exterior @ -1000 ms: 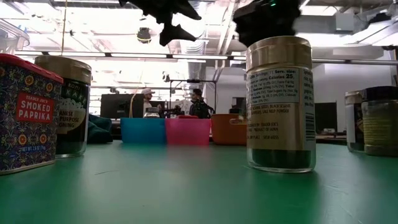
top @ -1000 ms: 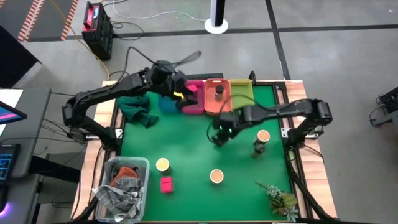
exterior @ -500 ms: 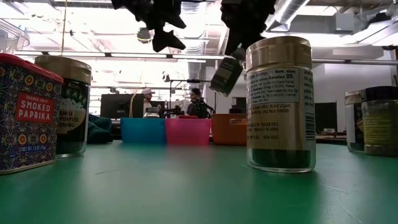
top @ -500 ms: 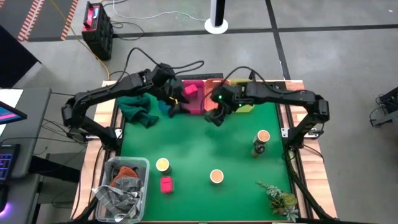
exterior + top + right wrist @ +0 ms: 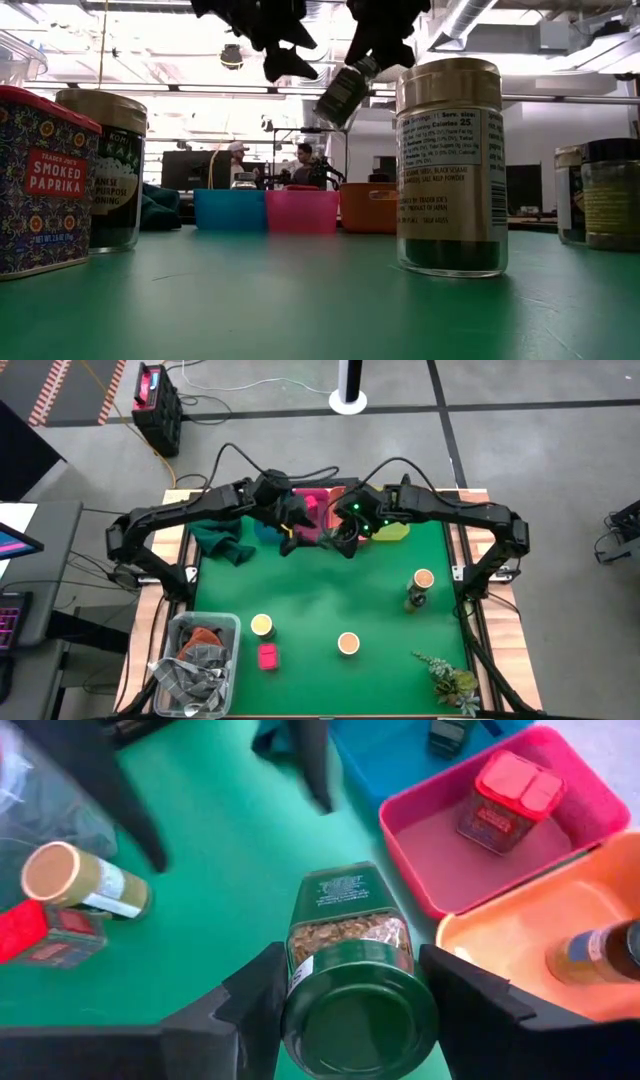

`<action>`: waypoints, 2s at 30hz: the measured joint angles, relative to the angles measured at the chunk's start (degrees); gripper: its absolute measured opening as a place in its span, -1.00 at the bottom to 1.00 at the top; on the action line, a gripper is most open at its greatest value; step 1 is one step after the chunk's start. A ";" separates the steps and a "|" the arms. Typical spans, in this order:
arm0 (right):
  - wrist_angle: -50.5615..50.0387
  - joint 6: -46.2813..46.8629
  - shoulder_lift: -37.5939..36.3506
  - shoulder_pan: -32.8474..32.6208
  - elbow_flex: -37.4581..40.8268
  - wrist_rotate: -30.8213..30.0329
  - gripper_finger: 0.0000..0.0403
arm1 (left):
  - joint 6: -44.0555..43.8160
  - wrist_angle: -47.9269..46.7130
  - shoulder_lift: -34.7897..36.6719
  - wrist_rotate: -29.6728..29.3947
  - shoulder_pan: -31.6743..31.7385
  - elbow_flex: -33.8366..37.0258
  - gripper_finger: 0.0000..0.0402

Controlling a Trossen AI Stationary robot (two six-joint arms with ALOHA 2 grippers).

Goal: Sort spices by type
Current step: Put the green spice bottle into the blue bin

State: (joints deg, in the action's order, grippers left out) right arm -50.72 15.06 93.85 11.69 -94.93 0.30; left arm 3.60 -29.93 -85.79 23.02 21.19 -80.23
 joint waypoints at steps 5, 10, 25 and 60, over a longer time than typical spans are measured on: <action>1.66 -0.19 0.00 -1.12 -0.48 0.09 0.15 | -0.88 1.06 -2.38 1.10 -0.03 -0.70 0.38; 1.94 -0.13 0.12 -2.06 -0.48 0.09 0.15 | -1.22 1.20 -4.95 2.17 -1.34 -2.41 0.39; 4.51 0.97 0.23 -3.07 -0.48 0.04 0.15 | 10.83 -0.14 -5.32 0.29 -2.83 -3.41 0.45; 0.86 2.62 -3.10 -0.29 -0.48 -0.96 0.54 | 7.91 3.56 -5.23 -3.10 2.26 4.68 -0.03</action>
State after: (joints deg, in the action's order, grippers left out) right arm -49.86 17.68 90.74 11.40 -95.42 -0.66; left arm 11.50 -26.37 -91.02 19.92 23.45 -75.54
